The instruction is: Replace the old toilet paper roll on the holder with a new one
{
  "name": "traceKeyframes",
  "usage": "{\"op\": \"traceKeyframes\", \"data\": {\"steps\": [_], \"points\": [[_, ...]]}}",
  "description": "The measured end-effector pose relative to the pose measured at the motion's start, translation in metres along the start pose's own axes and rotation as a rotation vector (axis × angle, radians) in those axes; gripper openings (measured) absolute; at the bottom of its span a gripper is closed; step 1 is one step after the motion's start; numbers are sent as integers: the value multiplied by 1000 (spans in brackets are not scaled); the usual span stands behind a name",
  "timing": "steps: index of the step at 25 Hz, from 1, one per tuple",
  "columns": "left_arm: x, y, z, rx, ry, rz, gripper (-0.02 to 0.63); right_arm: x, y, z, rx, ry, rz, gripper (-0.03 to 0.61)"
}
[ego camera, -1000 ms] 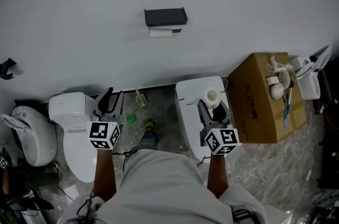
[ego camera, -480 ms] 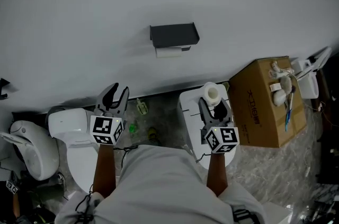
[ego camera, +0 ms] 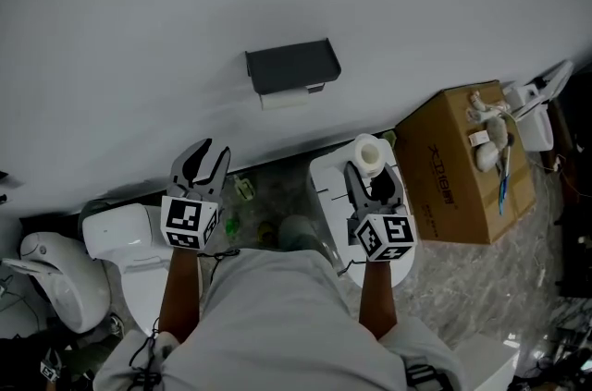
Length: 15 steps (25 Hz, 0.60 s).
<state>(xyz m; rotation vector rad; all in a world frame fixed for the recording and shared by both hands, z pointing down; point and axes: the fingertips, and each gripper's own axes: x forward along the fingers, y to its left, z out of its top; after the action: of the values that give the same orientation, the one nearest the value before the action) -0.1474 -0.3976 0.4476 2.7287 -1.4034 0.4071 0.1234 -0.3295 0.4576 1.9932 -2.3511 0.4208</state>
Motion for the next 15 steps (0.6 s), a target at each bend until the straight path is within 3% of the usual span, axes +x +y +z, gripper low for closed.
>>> {"op": "traceKeyframes", "data": {"steps": [7, 15], "points": [[31, -15, 10, 170, 15, -39, 156, 9, -17, -6, 17, 27, -32, 264], [69, -52, 30, 313, 20, -98, 175, 31, -35, 12, 7, 16, -6, 264]]}}
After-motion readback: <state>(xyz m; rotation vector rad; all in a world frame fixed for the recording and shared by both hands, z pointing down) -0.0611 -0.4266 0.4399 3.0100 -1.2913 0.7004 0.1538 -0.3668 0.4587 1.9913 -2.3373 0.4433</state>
